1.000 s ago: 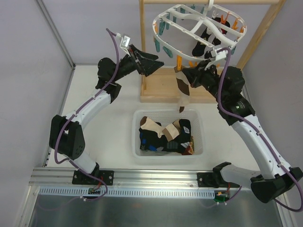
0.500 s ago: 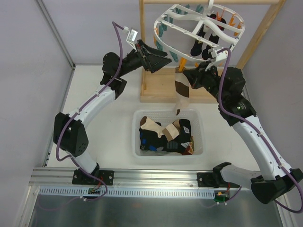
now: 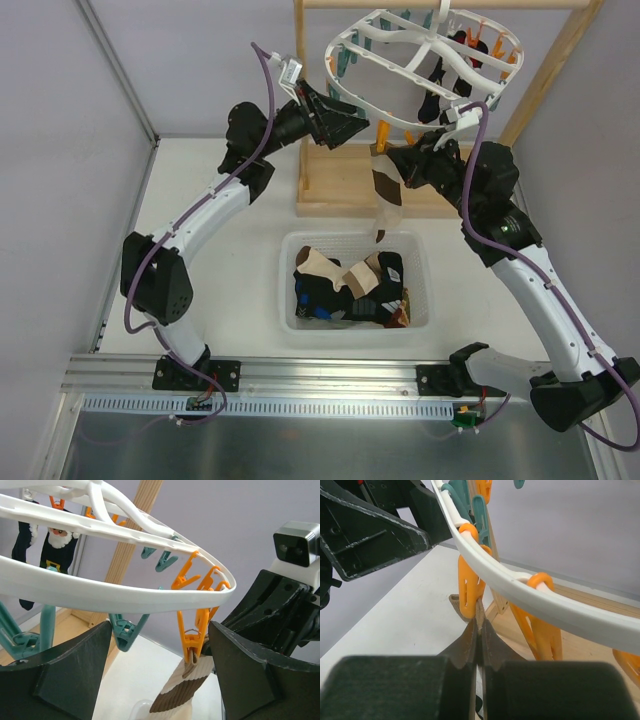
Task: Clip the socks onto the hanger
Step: Open the clamp at the hanger.
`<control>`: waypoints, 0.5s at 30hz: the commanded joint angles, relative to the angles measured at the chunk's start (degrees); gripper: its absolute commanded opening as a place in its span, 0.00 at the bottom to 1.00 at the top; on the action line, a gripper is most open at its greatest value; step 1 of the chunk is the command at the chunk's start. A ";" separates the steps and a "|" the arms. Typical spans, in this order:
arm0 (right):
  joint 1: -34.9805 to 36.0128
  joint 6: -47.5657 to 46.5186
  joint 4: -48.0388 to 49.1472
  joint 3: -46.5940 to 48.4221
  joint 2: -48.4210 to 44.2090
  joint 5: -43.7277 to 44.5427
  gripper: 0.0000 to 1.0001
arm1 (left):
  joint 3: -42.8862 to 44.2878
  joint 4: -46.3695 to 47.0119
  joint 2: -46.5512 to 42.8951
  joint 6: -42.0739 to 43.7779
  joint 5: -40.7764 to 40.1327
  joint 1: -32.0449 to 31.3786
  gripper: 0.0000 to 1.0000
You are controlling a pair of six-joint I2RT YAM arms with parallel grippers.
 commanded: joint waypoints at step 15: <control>-0.31 -0.67 0.88 2.06 -0.99 -1.14 0.01 | 5.69 3.37 3.72 6.47 3.97 0.61 0.76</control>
